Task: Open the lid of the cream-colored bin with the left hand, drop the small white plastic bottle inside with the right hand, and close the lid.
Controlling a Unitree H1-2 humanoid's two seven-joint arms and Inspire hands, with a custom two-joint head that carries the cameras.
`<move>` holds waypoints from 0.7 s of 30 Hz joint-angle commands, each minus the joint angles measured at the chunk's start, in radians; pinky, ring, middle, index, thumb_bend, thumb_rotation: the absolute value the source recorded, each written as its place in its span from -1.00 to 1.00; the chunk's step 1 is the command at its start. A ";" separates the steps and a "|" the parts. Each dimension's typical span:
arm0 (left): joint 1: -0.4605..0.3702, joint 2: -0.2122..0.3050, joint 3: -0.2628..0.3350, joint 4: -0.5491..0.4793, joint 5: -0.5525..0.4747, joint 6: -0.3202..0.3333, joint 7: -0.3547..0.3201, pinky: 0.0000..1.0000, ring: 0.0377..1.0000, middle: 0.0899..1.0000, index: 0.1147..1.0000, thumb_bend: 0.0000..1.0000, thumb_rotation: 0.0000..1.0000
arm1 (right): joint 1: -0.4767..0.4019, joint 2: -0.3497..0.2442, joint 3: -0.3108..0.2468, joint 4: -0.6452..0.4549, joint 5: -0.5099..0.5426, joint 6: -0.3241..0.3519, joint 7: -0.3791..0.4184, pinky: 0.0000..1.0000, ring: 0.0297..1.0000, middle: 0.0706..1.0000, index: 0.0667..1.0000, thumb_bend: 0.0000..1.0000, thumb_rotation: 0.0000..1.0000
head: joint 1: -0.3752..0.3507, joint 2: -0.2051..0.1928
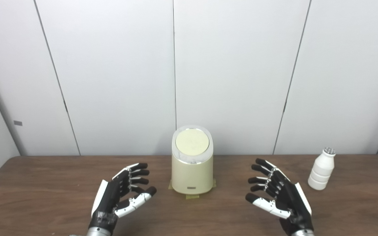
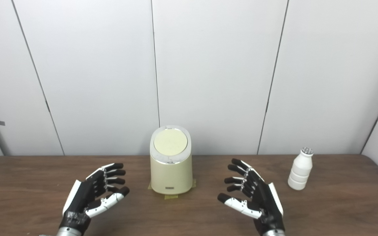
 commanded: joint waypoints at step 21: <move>-0.045 -0.036 0.003 -0.029 0.001 -0.051 0.053 0.11 0.37 0.47 0.57 0.45 -0.29 | -0.045 0.009 -0.002 0.004 0.003 -0.031 -0.006 0.07 0.25 0.53 0.57 0.68 -0.55 | 0.013 -0.014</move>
